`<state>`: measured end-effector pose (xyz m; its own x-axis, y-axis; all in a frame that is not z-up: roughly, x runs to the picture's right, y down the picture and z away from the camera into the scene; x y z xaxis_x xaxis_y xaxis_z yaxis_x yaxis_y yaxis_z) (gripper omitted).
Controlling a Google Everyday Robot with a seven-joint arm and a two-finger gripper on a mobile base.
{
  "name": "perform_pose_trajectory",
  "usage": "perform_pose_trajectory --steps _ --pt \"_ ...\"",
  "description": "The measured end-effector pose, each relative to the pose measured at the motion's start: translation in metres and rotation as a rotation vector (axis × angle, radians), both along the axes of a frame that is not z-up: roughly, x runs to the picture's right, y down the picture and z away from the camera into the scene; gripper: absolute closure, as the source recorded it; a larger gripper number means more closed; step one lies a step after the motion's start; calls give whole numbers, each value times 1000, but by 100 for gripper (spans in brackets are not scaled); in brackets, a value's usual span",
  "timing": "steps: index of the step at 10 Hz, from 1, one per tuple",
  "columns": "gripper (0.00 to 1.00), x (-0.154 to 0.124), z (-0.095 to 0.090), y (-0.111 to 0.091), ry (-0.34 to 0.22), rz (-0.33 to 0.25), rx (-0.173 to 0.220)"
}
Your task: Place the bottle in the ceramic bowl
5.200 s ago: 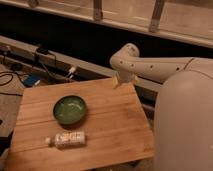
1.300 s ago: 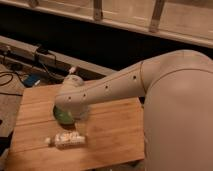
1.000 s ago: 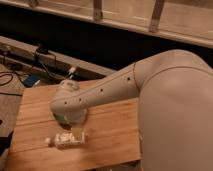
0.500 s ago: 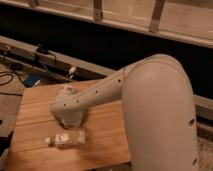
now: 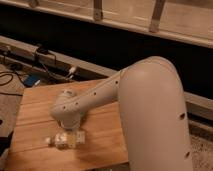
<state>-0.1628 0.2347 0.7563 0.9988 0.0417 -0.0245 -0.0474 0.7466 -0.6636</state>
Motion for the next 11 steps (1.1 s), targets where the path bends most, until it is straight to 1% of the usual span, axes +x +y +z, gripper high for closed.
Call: perform_pose_trajectory --steps 3,4,5,6,8,11 --pt "20 1 0 0 3 -9 -3" --pt "20 -1 1 1 8 -28 -13" --pt "20 -3 7 8 14 -50 -33" --pt "20 -6 11 11 5 -47 -44" --pt "20 4 22 17 22 -35 -80" --pt "20 9 23 23 33 -15 -97"
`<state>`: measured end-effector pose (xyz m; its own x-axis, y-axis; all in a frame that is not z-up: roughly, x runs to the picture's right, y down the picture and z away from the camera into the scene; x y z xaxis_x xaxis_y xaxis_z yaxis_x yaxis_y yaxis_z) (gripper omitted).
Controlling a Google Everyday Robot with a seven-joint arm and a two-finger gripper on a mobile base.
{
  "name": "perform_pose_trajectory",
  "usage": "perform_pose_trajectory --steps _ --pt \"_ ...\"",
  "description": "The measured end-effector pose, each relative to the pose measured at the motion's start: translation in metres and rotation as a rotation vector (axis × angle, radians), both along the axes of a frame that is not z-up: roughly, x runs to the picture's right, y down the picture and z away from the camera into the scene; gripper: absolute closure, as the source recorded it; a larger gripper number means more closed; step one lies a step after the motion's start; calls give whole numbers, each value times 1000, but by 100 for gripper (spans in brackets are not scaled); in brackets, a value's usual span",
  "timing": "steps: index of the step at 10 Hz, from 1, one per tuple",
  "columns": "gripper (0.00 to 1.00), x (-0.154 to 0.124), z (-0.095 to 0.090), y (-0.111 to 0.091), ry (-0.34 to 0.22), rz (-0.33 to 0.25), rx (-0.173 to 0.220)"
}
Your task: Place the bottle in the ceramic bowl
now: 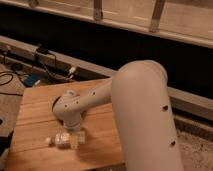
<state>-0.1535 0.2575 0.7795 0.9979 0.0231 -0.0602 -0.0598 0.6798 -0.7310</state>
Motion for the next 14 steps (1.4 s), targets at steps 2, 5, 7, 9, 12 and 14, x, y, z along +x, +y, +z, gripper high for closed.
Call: perform_pose_trajectory --steps 2,5,7,9,12,14 --pt "29 1 5 8 5 7 -15" --pt "59 0 8 14 3 6 -25" --pt "77 0 7 14 -1 9 -24" --pt "96 1 7 13 0 8 -24" --pt "100 1 6 13 1 7 -25" --pt "100 2 4 12 -1 4 -16"
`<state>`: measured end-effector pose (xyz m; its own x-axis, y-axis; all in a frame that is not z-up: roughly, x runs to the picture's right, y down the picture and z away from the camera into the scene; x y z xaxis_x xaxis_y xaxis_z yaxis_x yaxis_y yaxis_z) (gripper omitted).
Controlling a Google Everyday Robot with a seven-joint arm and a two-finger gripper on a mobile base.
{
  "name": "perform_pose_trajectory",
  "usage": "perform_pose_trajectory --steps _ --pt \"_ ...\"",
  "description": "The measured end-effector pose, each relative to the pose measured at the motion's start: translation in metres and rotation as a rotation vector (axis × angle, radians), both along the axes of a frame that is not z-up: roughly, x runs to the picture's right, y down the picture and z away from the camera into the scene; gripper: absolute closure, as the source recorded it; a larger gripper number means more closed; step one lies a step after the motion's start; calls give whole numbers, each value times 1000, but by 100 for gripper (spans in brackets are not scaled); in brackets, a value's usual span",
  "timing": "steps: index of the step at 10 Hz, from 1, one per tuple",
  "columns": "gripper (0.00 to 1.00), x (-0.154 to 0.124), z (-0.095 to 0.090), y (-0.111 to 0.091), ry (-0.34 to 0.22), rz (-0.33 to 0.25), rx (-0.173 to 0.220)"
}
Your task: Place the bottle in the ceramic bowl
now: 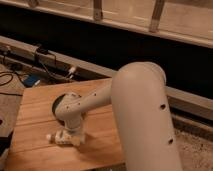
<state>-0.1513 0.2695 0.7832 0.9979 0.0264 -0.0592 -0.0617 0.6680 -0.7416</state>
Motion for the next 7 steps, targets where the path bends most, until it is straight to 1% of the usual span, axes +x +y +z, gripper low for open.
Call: perform_pose_trajectory --steps 1,2,3,5,6,7 --pt "100 5 -4 -10 3 11 38" --pt "100 11 -10 -20 8 14 66" --pt "100 17 -20 -37 10 24 106" --pt "100 24 -49 -79 10 29 178" --pt "100 29 -65 -108 9 33 219" --pt "100 35 -74 -131 14 33 245"
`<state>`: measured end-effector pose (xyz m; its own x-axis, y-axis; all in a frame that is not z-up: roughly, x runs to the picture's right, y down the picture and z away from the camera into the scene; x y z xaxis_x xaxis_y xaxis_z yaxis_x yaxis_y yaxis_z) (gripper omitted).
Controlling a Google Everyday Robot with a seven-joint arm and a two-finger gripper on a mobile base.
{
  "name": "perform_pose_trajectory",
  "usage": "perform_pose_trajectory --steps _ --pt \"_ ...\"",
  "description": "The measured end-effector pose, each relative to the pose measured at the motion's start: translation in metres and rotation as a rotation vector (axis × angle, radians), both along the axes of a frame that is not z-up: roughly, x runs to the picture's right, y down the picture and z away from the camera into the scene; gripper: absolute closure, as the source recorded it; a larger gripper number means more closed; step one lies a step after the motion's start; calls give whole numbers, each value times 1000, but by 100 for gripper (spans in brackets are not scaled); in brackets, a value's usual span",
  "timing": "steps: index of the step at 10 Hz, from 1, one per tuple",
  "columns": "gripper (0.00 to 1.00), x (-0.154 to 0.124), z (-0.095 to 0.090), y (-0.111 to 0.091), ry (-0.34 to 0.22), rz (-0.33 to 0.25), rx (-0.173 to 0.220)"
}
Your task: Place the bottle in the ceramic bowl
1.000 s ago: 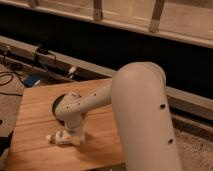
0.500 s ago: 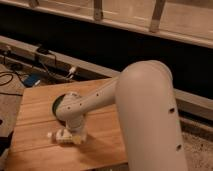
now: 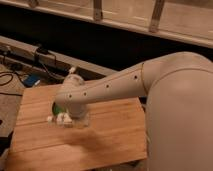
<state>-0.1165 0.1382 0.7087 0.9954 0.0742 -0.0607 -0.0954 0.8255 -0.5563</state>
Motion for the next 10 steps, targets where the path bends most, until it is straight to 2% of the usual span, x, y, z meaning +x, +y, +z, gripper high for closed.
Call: perform_pose_trajectory --steps 2,3,5,7,8,10 --pt "100 9 -2 -48 5 -2 43" --pt "100 11 7 -75 5 -9 62" --pt "100 -5 26 -103 -13 -30 80" --pt "100 -40 55 -114 -49 -71 73" --pt "100 -50 67 -111 -66 -80 62" --pt "100 -61 103 -89 -93 -94 21"
